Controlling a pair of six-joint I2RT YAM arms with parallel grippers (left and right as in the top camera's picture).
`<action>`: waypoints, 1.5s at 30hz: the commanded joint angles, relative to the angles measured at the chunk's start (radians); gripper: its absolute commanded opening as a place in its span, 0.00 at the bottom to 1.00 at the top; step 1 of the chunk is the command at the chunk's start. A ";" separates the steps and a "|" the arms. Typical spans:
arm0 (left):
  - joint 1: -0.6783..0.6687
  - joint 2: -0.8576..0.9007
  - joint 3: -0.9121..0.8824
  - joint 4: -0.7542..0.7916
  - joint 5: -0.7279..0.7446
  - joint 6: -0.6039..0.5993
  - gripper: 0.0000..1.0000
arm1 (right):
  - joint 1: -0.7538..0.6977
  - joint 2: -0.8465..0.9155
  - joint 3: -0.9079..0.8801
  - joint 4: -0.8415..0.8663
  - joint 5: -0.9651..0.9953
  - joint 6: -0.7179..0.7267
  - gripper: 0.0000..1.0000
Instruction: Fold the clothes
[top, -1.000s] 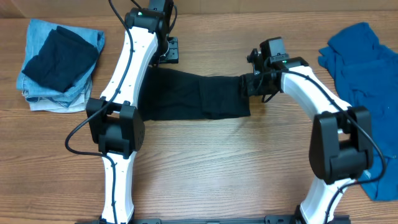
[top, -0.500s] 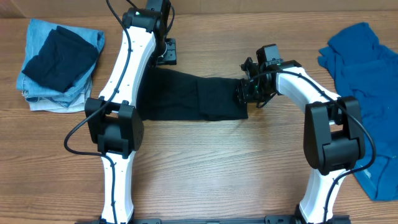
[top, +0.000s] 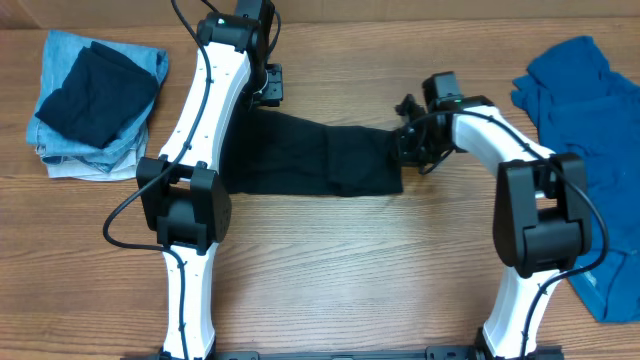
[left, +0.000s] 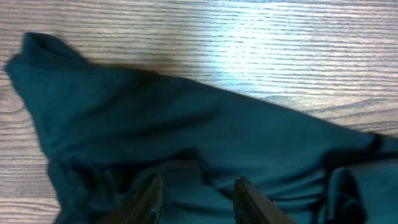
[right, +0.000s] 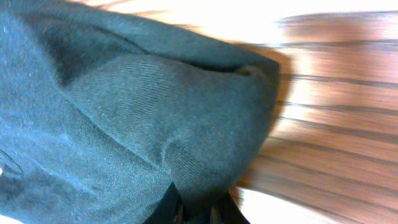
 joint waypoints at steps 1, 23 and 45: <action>0.005 -0.012 0.013 -0.014 -0.001 0.019 0.41 | -0.109 0.016 0.024 -0.004 0.026 -0.005 0.04; -0.055 -0.011 -0.248 0.076 0.128 0.037 0.04 | -0.250 0.012 0.269 -0.253 0.067 -0.109 0.04; -0.207 -0.012 -0.207 0.353 0.379 0.034 0.04 | 0.035 0.013 0.489 -0.343 0.151 -0.011 0.04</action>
